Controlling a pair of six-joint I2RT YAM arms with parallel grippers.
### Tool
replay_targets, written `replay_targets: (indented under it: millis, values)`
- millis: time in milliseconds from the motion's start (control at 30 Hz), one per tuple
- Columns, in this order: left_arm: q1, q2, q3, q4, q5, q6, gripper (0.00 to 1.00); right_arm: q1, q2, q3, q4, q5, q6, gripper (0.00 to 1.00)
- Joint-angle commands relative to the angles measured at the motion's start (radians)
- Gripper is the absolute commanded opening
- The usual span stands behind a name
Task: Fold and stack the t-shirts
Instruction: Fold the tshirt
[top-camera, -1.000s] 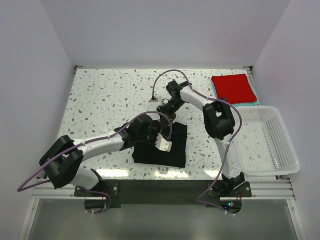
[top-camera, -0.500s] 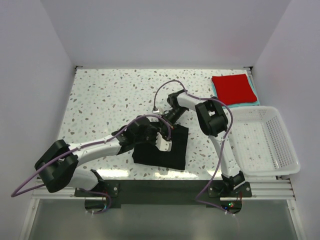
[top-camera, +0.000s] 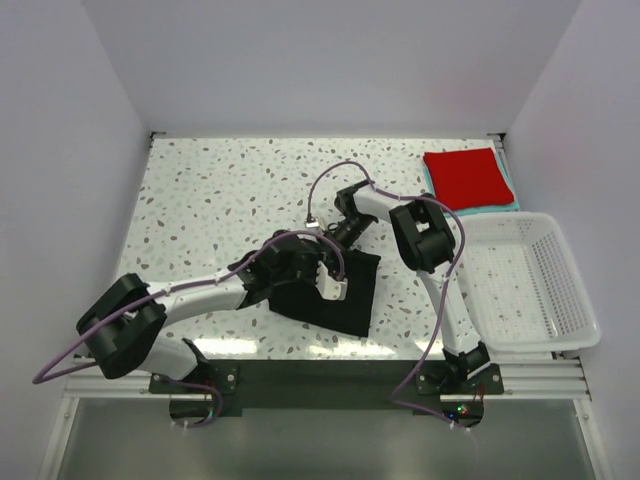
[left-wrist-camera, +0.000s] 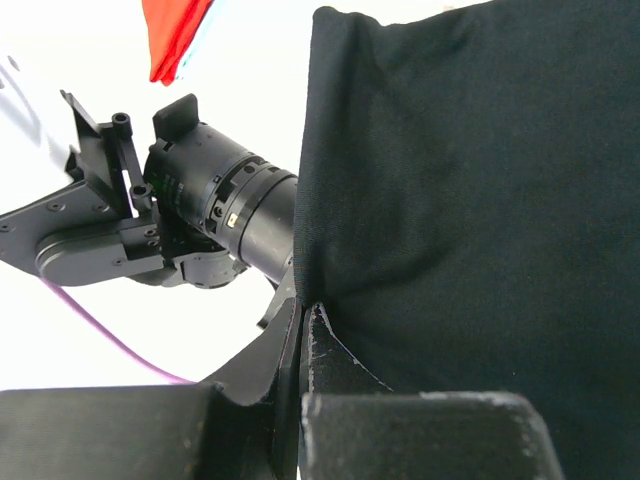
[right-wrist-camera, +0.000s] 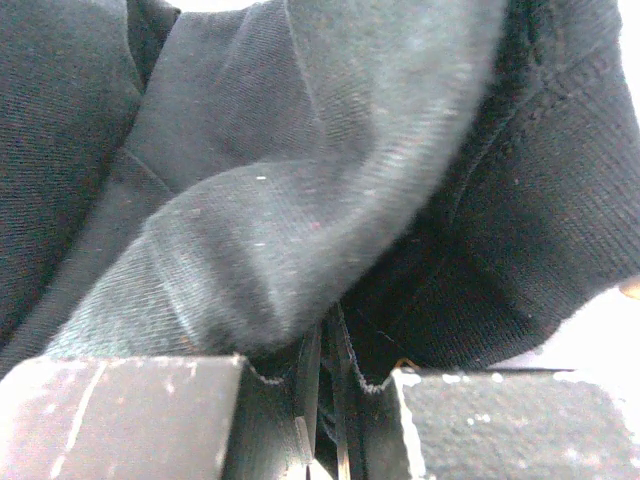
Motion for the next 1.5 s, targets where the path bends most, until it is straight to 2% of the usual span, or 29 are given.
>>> replay_targets:
  millis: [0,400,567,767,800,833,900,967,1100,1133,1233,1333,1467]
  values:
    - [-0.003,0.020,0.027,0.135,-0.005,0.031,0.00,0.007,0.042,0.010,0.018,0.064,-0.060,0.12]
    - [-0.002,0.028,-0.019,0.313,-0.063,-0.007,0.00,0.006,0.039,0.001,0.015,0.069,-0.068,0.12]
    - [-0.002,0.025,-0.034,0.327,-0.077,-0.009,0.00,0.007,0.037,0.003,0.021,0.072,-0.060,0.12]
    - [-0.002,0.056,-0.045,0.334,-0.106,-0.001,0.00,0.008,-0.004,0.030,0.006,0.119,-0.057,0.22]
    - [-0.002,0.052,-0.054,0.365,-0.115,-0.003,0.02,0.008,-0.016,0.033,0.010,0.144,-0.054,0.25]
    - [-0.002,0.043,-0.060,0.379,-0.115,-0.003,0.13,0.008,-0.039,0.036,0.010,0.159,-0.050,0.26]
    - [-0.003,-0.001,-0.060,0.370,-0.102,-0.013,0.22,0.006,-0.056,0.061,-0.014,0.201,-0.065,0.29]
    - [-0.002,-0.046,-0.052,0.292,-0.079,-0.047,0.30,0.006,-0.082,0.094,-0.034,0.227,-0.079,0.31]
    - [-0.002,-0.202,-0.026,0.067,0.033,-0.107,0.35,0.006,-0.124,0.153,-0.098,0.304,-0.105,0.33]
    - [-0.002,-0.225,-0.022,0.025,0.047,-0.122,0.38,0.004,-0.130,0.167,-0.109,0.317,-0.113,0.34]
    - [0.002,-0.288,0.015,-0.142,0.087,-0.200,0.39,0.006,-0.157,0.231,-0.152,0.379,-0.140,0.37]
    - [0.044,-0.306,0.073,-0.328,0.165,-0.288,0.42,-0.002,-0.180,0.297,-0.188,0.442,-0.154,0.44]
    - [0.211,-0.264,0.148,-0.481,0.300,-0.420,0.48,-0.048,-0.206,0.332,-0.201,0.486,-0.152,0.57]
